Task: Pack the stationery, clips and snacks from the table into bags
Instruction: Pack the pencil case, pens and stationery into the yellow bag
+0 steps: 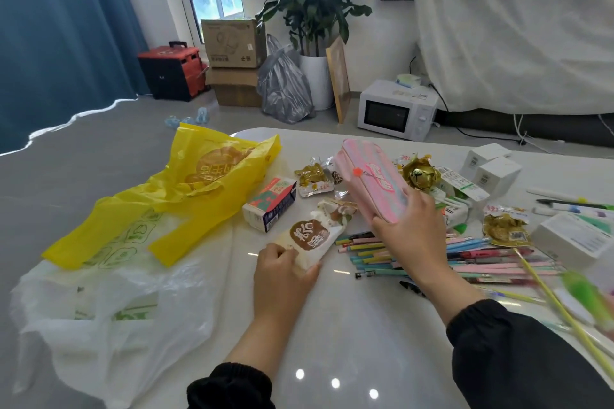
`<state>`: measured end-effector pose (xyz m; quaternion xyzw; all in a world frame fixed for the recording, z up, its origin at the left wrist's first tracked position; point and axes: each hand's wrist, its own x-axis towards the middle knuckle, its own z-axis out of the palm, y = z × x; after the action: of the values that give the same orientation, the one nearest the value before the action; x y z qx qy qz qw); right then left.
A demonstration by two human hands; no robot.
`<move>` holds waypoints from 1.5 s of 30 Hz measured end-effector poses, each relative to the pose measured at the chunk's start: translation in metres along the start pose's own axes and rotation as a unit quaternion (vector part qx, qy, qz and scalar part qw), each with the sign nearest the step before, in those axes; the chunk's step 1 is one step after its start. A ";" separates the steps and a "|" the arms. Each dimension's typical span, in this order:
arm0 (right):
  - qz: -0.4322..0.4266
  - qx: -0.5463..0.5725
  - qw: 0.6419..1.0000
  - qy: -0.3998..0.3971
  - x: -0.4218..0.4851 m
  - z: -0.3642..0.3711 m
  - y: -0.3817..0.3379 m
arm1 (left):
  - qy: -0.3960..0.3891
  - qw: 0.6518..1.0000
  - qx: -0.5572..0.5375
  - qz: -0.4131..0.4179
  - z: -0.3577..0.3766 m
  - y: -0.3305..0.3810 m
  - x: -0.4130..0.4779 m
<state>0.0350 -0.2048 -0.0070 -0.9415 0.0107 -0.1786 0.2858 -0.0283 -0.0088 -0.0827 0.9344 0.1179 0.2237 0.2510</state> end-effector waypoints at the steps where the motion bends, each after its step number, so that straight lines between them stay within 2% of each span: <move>1: -0.004 -0.002 1.000 0.003 -0.005 0.000 0.000 | 0.024 1.000 0.002 0.011 -0.004 -0.001 -0.005; 4: -0.028 -0.025 0.999 0.021 -0.019 0.001 0.003 | 0.080 0.995 0.036 0.053 -0.012 0.002 -0.011; 6: -0.035 -0.041 0.998 0.030 -0.029 0.003 0.006 | 0.051 0.993 0.071 0.074 -0.008 0.001 -0.009; 9: -0.040 -0.049 0.997 0.035 -0.033 0.003 0.007 | -0.056 0.986 0.117 0.106 -0.002 0.004 -0.005; 11: -0.035 -0.053 0.997 0.034 -0.034 -0.002 0.010 | -0.124 0.979 0.128 0.098 0.002 0.003 -0.004; 12: -0.036 -0.056 0.997 0.033 -0.034 -0.005 0.011 | -0.133 0.979 0.129 0.088 0.002 0.002 -0.004; 17: -0.069 -0.049 0.996 0.011 -0.045 -0.019 0.020 | -0.098 0.979 0.181 -0.007 -0.005 0.003 -0.002; 19: -0.082 -0.040 0.996 0.013 -0.053 -0.022 0.024 | -0.077 0.979 0.190 -0.009 -0.005 0.004 -0.001; 21: -0.073 -0.010 0.997 0.010 -0.060 -0.027 0.028 | -0.036 0.984 0.149 0.091 -0.005 0.005 -0.007; 23: -0.064 0.018 0.998 0.011 -0.067 -0.036 0.035 | -0.024 0.970 0.102 0.219 -0.003 0.006 -0.018; 24: -0.078 0.025 0.996 0.019 -0.070 -0.041 0.041 | -0.016 0.966 0.076 0.248 -0.003 0.006 -0.024; 26: -0.142 0.030 0.989 0.018 -0.075 -0.051 0.057 | 0.012 0.976 -0.003 0.216 -0.010 0.006 -0.032; 29: -0.242 0.012 0.969 -0.056 -0.082 -0.061 0.082 | 0.073 0.978 -0.141 0.138 -0.024 0.001 -0.040; 32: -0.319 -0.014 0.940 -0.121 -0.093 -0.064 0.088 | 0.111 0.964 -0.197 0.144 -0.036 0.007 -0.044; 34: -0.334 -0.015 0.928 -0.165 -0.101 -0.065 0.084 | 0.117 0.959 -0.190 0.172 -0.048 0.022 -0.043; 37: -0.317 -0.024 0.923 -0.216 -0.108 -0.065 0.086 | 0.032 0.965 -0.121 0.232 -0.058 0.051 -0.037; 39: -0.310 -0.061 0.917 -0.242 -0.110 -0.069 0.091 | -0.058 0.968 -0.002 0.242 -0.057 0.064 -0.035; 41: -0.287 -0.099 0.915 -0.267 -0.108 -0.074 0.097 | -0.152 0.957 0.100 0.228 -0.052 0.066 -0.035; 43: -0.264 -0.142 0.911 -0.282 -0.105 -0.082 0.103 | -0.228 0.947 0.088 0.207 -0.047 0.060 -0.038; 45: -0.256 -0.172 0.902 -0.301 -0.104 -0.092 0.108 | -0.250 0.949 0.024 0.191 -0.043 0.058 -0.047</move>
<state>-0.0848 -0.3316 -0.0287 -0.9551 -0.2870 0.0509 0.0531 -0.0832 -0.0557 -0.0362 0.9712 -0.1240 0.0239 0.2022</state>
